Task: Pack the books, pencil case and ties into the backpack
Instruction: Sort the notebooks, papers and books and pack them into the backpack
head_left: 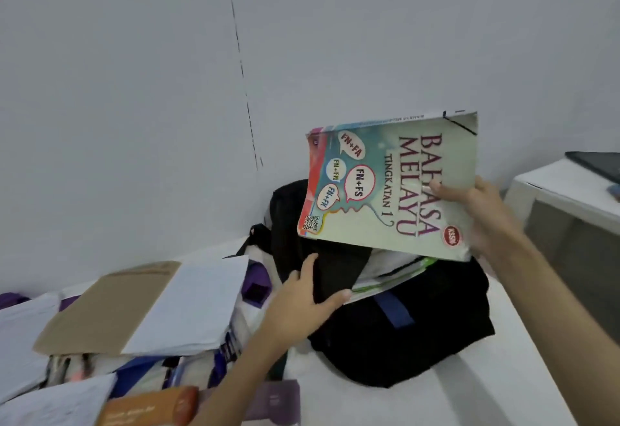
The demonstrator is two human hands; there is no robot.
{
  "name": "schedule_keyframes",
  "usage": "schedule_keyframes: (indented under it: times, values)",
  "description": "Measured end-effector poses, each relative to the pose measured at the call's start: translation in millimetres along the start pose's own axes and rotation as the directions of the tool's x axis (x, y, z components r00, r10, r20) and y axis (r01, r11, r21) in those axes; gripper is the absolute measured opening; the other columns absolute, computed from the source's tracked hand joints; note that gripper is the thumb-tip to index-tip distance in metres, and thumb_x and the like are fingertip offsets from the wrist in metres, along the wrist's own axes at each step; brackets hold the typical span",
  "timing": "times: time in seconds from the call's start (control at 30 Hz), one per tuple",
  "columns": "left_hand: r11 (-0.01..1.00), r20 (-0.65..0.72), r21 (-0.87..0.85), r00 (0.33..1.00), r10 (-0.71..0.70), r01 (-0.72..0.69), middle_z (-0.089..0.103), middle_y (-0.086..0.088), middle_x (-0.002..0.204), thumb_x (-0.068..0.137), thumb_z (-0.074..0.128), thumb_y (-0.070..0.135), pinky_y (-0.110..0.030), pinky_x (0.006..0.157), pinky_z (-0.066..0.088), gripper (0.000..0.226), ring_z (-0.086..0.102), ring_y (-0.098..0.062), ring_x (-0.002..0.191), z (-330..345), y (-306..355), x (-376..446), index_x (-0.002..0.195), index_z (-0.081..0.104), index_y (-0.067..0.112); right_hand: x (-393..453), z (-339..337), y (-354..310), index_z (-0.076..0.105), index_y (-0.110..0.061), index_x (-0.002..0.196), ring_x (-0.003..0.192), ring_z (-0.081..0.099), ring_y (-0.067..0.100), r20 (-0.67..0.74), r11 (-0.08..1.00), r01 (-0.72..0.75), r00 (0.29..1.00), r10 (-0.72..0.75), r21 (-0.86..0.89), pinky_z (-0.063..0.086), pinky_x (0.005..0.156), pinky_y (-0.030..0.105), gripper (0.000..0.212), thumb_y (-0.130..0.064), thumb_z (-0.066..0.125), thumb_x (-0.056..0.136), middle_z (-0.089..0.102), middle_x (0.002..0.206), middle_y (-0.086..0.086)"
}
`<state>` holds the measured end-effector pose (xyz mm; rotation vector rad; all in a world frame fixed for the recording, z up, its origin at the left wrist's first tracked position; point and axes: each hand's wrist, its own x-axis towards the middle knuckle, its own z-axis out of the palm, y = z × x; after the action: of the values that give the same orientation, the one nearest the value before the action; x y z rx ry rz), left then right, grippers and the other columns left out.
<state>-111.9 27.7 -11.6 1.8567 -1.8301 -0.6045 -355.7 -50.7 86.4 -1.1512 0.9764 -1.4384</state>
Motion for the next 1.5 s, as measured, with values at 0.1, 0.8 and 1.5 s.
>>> schedule_keyframes:
  times: [0.1,0.8,1.5]
  values:
    - [0.995,-0.036,0.025,0.995,-0.098,0.099,0.050,-0.005,0.133,0.083,0.063,0.047,-0.033,0.096,0.044,0.077,0.052,-0.024,0.118,8,0,22,0.144,0.021,0.028,23,-41,13,0.066,-0.007,0.102,0.081,0.072,0.029,0.006,0.987,-0.128,0.992,0.128,0.101,0.058,0.060,0.039,0.035,-0.005,0.072,0.067,0.074,0.092,0.012]
    - [0.974,-0.588,0.218,0.804,0.085,0.056,0.067,-0.008,0.112,0.090,0.049,0.008,-0.035,0.086,0.046,0.032,0.060,-0.031,0.103,-122,33,106,0.116,0.063,0.021,81,-75,65,0.061,0.003,0.109,0.077,0.070,0.037,0.421,0.828,-0.527,0.719,0.554,-0.189,0.059,0.062,0.046,0.045,0.000,0.069,0.065,0.069,0.099,0.026]
    - [0.803,-0.421,0.527,0.735,0.532,-0.279,0.065,0.005,0.114,0.081,0.043,0.010,-0.043,0.082,0.051,0.045,0.062,-0.023,0.100,-107,134,91,0.121,0.057,0.026,50,63,111,0.044,-0.007,0.132,0.096,0.062,0.032,0.160,0.619,-0.638,0.744,0.649,0.458,0.056,0.077,0.042,0.043,-0.007,0.055,0.091,0.059,0.117,0.017]
